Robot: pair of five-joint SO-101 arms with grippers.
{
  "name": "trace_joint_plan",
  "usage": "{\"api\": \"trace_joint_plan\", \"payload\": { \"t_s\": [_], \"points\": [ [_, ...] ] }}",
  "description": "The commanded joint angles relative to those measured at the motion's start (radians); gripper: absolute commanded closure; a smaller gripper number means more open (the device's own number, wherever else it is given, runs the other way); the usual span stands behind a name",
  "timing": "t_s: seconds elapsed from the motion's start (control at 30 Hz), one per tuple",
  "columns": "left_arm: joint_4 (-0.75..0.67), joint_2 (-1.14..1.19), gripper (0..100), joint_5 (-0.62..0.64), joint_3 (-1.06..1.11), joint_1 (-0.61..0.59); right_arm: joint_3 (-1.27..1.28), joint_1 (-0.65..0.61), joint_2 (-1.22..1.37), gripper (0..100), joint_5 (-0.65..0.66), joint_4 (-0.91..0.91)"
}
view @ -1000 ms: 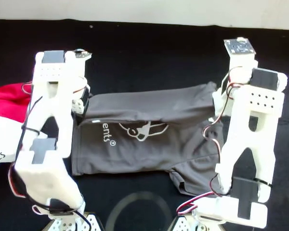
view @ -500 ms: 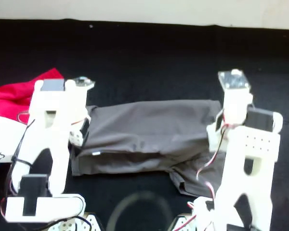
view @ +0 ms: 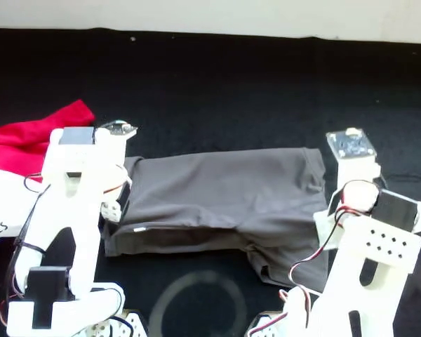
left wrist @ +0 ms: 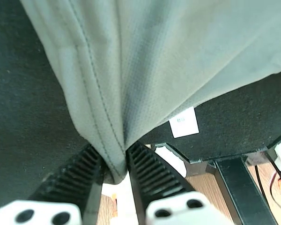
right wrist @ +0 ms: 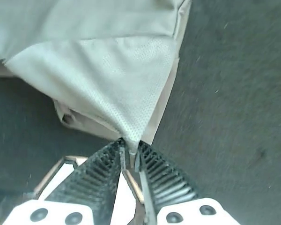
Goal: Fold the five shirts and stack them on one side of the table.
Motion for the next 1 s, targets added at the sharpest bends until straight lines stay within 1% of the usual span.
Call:
{"api": "trace_joint_plan", "payload": {
  "t_s": [0.0, 0.27, 0.43, 0.6, 0.67, 0.8, 0.9, 0.97],
  "points": [
    [-0.058, -0.036, 99, -0.009, 0.054, 0.015, 0.064, 0.030, -0.024, 99.2, 0.041, 0.008],
    [-0.227, -0.036, 99, -0.009, 0.183, 0.015, 0.119, 0.067, -0.022, 99.2, 0.100, -0.059],
    [-0.278, -0.036, 99, -0.009, 0.217, 0.015, 0.120, 0.067, -0.021, 99.2, 0.100, -0.064],
    [-0.270, -0.036, 88, -0.009, 0.219, 0.010, 0.177, 0.061, -0.022, 98.8, 0.121, -0.067],
    [-0.258, -0.036, 86, -0.009, 0.219, 0.008, 0.213, 0.064, -0.024, 95.7, 0.127, -0.065],
    [-0.212, -0.045, 85, -0.009, 0.208, 0.008, 0.222, 0.062, -0.024, 84.1, 0.126, -0.065],
    [-0.146, -0.045, 85, -0.020, 0.163, 0.008, 0.182, 0.059, -0.024, 82.6, 0.124, -0.065],
    [-0.081, -0.045, 85, -0.066, 0.099, 0.007, 0.137, 0.062, -0.024, 82.6, 0.121, -0.056]
  ]
}}
